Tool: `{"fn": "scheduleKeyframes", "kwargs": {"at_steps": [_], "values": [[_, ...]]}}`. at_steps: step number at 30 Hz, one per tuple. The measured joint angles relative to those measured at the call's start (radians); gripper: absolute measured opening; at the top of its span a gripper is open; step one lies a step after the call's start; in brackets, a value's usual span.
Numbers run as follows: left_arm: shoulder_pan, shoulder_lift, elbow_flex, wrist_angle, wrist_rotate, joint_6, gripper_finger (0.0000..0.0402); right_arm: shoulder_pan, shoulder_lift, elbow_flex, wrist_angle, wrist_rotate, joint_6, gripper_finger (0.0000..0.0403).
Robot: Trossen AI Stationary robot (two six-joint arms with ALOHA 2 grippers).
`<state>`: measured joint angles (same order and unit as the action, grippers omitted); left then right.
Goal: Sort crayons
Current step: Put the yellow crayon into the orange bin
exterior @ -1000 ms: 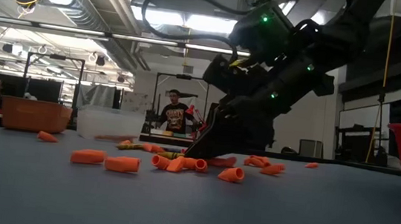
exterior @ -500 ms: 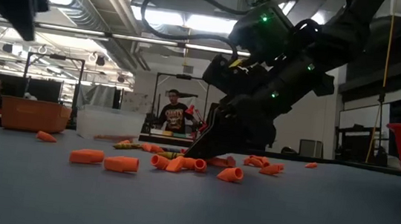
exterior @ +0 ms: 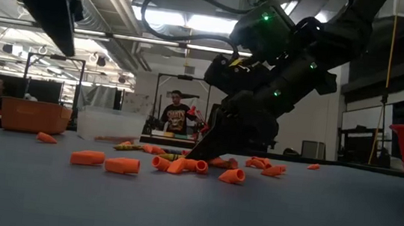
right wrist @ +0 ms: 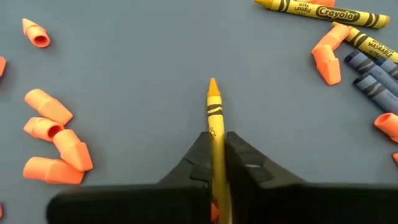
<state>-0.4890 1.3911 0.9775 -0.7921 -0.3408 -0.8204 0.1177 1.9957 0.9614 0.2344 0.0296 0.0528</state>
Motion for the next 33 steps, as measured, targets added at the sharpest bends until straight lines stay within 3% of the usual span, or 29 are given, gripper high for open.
{"fn": "scheduleKeyframes", "kwargs": {"at_steps": [12,28,33], "values": [[0.069,0.000,0.000,0.000,0.000,0.020,0.0075,0.000,0.003,0.034,-0.025,0.000,0.002,0.0022],[0.072,0.000,0.000,0.000,0.001,0.022,0.0075,0.000,0.009,0.161,-0.096,-0.001,-0.005,0.0023],[0.072,0.000,0.000,0.047,0.001,0.134,0.0075,0.000,0.008,0.204,-0.091,-0.001,-0.006,0.0023]]}}
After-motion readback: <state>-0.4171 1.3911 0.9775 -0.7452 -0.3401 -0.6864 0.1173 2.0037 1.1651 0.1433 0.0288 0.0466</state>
